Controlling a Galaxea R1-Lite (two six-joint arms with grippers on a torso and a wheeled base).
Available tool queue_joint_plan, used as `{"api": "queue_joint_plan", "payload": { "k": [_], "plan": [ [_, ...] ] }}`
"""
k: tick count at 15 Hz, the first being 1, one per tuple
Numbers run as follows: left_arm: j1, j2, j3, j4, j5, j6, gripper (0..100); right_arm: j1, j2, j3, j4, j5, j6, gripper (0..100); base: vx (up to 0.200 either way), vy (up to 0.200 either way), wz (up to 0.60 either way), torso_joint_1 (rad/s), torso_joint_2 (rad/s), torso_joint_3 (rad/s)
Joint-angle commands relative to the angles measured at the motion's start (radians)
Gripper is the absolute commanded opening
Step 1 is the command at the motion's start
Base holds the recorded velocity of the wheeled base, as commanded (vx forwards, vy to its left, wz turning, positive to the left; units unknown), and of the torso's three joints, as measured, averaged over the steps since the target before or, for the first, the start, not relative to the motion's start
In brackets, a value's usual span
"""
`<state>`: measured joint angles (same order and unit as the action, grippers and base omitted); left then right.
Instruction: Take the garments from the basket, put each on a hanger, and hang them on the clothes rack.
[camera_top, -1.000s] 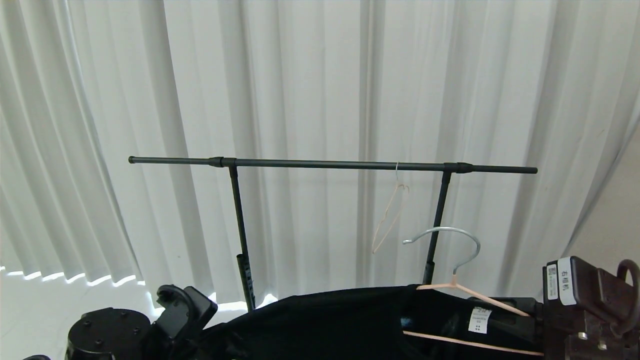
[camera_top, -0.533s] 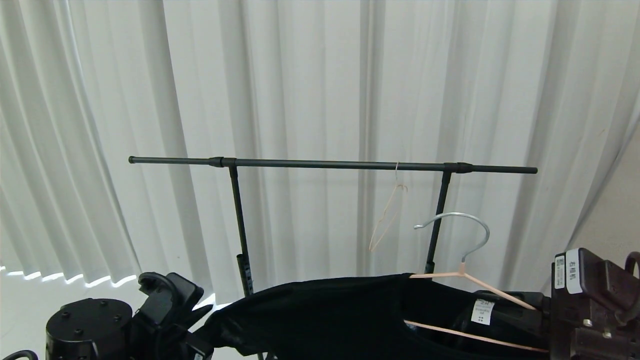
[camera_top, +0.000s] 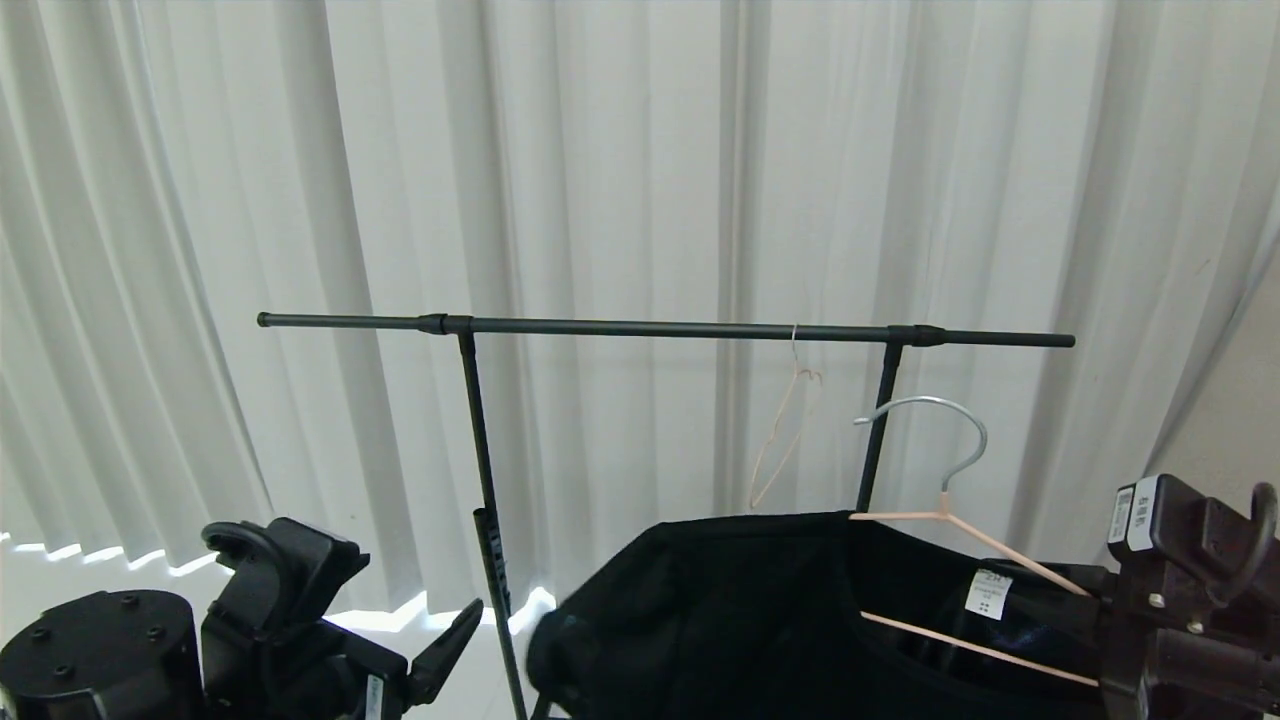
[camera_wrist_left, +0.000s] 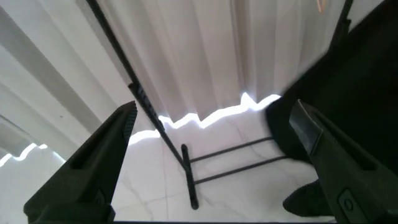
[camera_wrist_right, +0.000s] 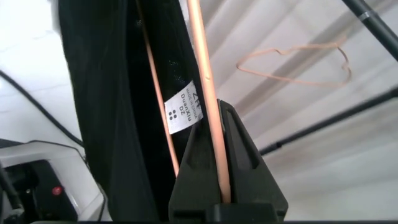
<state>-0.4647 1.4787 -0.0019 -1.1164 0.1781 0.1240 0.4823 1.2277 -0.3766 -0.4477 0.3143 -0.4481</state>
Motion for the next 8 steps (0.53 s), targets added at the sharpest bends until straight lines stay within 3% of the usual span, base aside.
{"api": "queue_joint_plan", "payload": {
  "k": [1,5,8],
  "plan": [
    [0.015,-0.034,0.000,0.000,0.011,-0.001,100,-0.033,0.007,0.004,0.001,-0.012,0.002,0,0.000,0.000,0.00,0.000,0.00,0.000],
    [0.021,-0.025,0.000,0.003,0.057,-0.001,100,-0.137,0.001,0.019,0.003,-0.018,0.000,0,0.000,0.000,0.00,0.000,0.00,0.000],
    [0.021,-0.026,0.002,0.006,0.110,-0.003,100,-0.188,0.006,0.021,0.015,-0.075,0.000,0,0.000,0.000,0.00,0.000,0.00,0.000]
  ]
}}
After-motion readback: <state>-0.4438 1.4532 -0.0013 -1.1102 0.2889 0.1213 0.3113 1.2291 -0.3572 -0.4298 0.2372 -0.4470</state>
